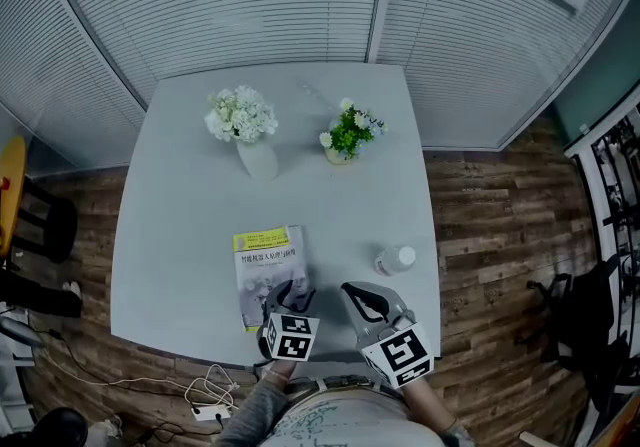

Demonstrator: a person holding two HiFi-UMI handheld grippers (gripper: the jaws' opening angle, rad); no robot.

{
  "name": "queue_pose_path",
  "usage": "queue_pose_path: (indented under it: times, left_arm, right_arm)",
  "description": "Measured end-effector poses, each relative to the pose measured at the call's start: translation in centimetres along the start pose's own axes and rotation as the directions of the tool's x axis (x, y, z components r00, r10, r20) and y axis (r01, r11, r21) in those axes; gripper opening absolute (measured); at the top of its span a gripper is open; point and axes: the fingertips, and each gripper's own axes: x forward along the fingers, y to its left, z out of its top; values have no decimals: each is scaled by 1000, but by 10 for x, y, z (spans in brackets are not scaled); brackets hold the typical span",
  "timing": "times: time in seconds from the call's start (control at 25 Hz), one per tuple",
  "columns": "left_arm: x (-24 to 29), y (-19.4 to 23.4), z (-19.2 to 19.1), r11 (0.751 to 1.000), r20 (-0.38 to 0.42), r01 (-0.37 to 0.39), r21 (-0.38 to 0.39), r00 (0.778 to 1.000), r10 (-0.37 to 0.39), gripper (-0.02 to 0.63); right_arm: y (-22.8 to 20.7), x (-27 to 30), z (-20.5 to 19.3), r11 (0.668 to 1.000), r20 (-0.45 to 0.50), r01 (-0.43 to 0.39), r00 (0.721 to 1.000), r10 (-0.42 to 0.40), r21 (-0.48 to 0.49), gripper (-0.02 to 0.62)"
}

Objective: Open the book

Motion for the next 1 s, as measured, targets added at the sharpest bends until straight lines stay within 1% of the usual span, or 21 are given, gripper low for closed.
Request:
queue_pose_path:
  times: [0.12, 0.36, 0.48, 0.56, 0.64, 0.72, 0.8, 0.88, 1.0]
  left_arm:
    - [7, 0, -5, 999, -17, -19, 46, 1000, 20, 225]
    - [16, -5, -16, 989, -63, -26, 142, 997, 35, 247]
    - [19, -5, -21, 987, -89, -29, 157, 995, 44, 247]
    - [19, -1, -23, 988, -88, -46, 150, 994, 59, 247]
    - [17, 3, -23, 992, -72, -57, 115, 995, 66, 247]
    - [14, 4, -22, 995, -63, -54, 78, 996, 59, 247]
    - [11, 3, -22, 997, -61, -50, 61, 997, 54, 245]
    - [8, 3, -21, 998, -59, -44, 50, 997, 47, 229]
    - [3, 5, -18, 999, -43, -38, 37, 998, 40, 176]
  right_arm:
    - [-3, -1, -4, 1000, -10, -3, 1000, 3, 11, 2]
    - [-7, -3, -5, 1000, -9, -13, 1000, 14, 19, 2]
    - [-9, -5, -9, 1000, -18, -11, 1000, 12, 25, 2]
    - [-8, -7, -8, 1000, -16, -11, 1000, 12, 24, 2]
    - [-8, -9, -8, 1000, -13, -12, 1000, 13, 22, 2]
    - [-8, -11, -8, 1000, -10, -14, 1000, 14, 20, 3]
    - [-7, -14, -7, 1000, -3, -13, 1000, 13, 19, 2]
    - [-6, -16, -7, 1000, 8, -11, 1000, 11, 20, 2]
    - [-3, -14, -6, 1000, 24, -12, 1000, 11, 26, 2]
